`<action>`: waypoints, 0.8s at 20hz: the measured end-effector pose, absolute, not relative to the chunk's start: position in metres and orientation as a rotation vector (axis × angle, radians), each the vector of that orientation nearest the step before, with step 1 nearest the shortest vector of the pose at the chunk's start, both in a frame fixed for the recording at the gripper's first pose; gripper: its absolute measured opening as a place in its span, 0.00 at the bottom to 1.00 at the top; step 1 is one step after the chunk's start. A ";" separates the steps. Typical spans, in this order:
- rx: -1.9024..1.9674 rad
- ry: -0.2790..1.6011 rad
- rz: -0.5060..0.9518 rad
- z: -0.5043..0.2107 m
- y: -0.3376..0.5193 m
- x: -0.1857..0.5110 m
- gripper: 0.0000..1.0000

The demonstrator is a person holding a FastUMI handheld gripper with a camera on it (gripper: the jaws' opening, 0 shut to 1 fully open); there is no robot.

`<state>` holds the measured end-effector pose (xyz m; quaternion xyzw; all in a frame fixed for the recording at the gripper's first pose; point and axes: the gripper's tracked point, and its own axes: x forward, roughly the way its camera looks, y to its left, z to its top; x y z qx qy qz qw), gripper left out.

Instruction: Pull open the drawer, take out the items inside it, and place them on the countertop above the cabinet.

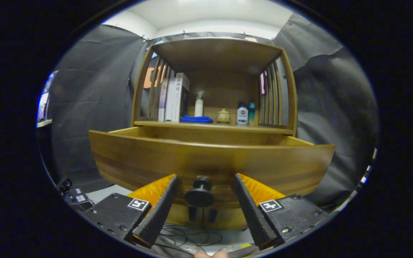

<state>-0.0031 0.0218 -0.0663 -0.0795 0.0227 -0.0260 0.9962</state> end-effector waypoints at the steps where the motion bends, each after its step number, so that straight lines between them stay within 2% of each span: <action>1: -0.150 0.025 -0.055 -0.057 0.020 -0.006 0.97; 10: -0.119 -0.050 -0.011 0.022 0.025 0.002 0.97; 16: -0.103 0.033 0.060 0.057 0.043 0.042 0.97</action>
